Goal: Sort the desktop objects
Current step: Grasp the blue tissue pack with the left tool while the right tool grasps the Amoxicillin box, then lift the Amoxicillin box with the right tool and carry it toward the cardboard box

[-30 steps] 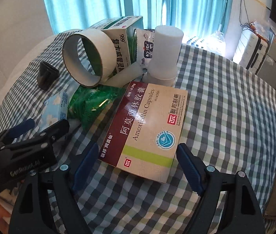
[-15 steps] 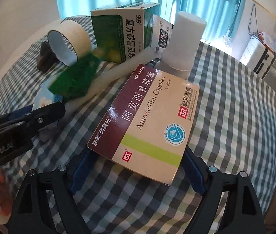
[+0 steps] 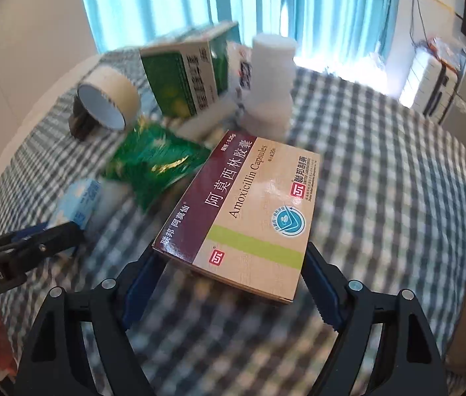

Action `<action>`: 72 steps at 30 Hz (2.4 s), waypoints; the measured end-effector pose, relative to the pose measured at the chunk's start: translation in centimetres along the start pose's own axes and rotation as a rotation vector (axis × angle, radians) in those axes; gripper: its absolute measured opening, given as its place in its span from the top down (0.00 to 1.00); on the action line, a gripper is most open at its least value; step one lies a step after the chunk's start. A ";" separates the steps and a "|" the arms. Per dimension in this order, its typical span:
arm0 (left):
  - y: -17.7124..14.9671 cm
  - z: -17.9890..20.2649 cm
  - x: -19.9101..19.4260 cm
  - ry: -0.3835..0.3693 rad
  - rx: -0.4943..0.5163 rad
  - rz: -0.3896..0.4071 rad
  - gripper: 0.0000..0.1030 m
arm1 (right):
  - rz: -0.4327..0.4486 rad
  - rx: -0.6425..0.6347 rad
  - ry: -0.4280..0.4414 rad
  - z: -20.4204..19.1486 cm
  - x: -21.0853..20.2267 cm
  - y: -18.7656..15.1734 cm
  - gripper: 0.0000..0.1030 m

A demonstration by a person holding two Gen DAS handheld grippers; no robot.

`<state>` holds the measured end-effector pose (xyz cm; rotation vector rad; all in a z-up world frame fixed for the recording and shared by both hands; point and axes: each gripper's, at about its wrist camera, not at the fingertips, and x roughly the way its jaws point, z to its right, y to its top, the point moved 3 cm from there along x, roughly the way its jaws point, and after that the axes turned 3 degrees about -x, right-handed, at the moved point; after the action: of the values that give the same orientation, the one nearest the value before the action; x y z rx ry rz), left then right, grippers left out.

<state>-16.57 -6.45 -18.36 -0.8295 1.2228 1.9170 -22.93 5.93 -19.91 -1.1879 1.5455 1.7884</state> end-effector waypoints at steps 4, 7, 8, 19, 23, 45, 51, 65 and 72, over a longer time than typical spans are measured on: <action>-1.8 0.7 -1.4 0.003 0.002 0.057 0.45 | -0.119 -0.020 -0.037 0.5 -1.2 -2.2 0.21; -2.7 1.5 -0.8 0.040 0.030 0.031 0.44 | -0.146 -0.020 -0.052 0.5 -2.5 -3.1 0.21; -3.0 1.7 -0.7 0.054 0.052 0.033 0.44 | -0.156 -0.013 -0.052 0.6 -2.8 -3.3 0.21; -2.7 1.1 1.4 0.051 0.027 0.024 0.29 | -0.251 0.061 -0.059 -0.6 0.4 -3.1 0.21; -2.6 1.6 2.1 0.145 0.095 0.066 0.48 | -0.237 0.088 -0.047 0.0 1.6 -2.4 0.19; -2.2 7.9 -9.0 -0.031 0.053 0.181 0.48 | 0.144 0.098 -0.060 5.9 -13.5 -2.3 0.28; -2.0 16.5 -11.9 -0.146 0.172 0.182 0.48 | 0.274 0.188 -0.028 7.6 -19.9 -3.2 0.28; -3.8 38.4 -10.7 -0.416 0.467 0.012 0.48 | 0.348 0.513 -0.221 26.6 -30.7 -5.9 0.28; -6.9 43.0 -4.8 -0.407 0.524 -0.164 0.42 | 0.232 0.626 -0.218 33.4 -27.9 -9.5 0.27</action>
<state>-14.37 34.47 -2.77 -0.2383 1.2671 1.4376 -10.95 44.88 -1.96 -0.5161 1.9582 1.3364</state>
